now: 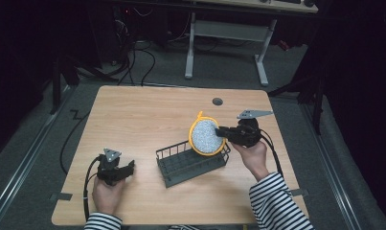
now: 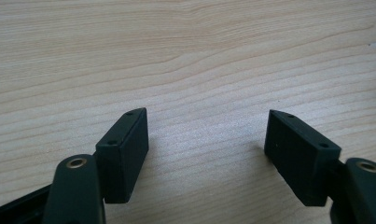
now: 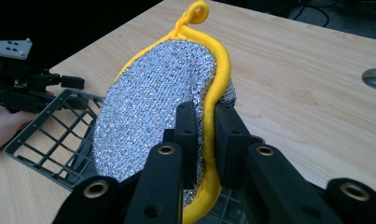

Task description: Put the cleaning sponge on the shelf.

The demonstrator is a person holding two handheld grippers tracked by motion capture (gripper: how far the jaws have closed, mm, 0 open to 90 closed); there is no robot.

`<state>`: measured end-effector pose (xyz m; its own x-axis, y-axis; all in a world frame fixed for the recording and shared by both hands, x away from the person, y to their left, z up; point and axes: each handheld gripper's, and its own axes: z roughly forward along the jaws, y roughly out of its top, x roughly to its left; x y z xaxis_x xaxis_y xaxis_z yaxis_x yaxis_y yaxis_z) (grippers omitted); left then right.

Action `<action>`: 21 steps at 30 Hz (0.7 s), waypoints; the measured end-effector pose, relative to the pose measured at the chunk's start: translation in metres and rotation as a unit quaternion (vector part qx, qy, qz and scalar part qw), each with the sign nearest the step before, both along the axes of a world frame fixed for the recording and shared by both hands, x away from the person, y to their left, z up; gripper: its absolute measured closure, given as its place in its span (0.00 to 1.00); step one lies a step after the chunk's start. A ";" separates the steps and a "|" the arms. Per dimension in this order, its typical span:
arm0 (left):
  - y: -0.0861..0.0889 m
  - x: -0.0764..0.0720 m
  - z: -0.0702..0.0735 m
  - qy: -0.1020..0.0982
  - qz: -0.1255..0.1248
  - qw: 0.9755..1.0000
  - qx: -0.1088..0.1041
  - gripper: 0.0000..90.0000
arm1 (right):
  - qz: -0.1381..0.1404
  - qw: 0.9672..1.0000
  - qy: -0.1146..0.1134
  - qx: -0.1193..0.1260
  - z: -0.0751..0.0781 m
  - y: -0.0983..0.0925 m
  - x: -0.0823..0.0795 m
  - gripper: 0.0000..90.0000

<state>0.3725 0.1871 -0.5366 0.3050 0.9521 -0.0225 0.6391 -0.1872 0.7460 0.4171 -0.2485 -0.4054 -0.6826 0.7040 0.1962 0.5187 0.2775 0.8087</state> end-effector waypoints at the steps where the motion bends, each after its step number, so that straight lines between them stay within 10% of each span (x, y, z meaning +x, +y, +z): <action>1: 0.000 0.000 0.000 0.001 -0.001 1.000 0.000 0.35 | 0.001 1.000 0.000 -0.001 -0.001 0.001 0.000 0.90; 21: 0.000 0.000 0.000 0.000 0.000 1.000 0.000 0.35 | 0.023 0.999 0.007 -0.048 -0.016 0.018 0.000 0.89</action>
<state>0.3725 0.1872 -0.5366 0.3050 0.9521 -0.0234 0.6392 -0.1864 0.7461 0.4171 -0.2307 -0.4211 -0.7117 0.6885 0.1395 0.5156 0.3771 0.7694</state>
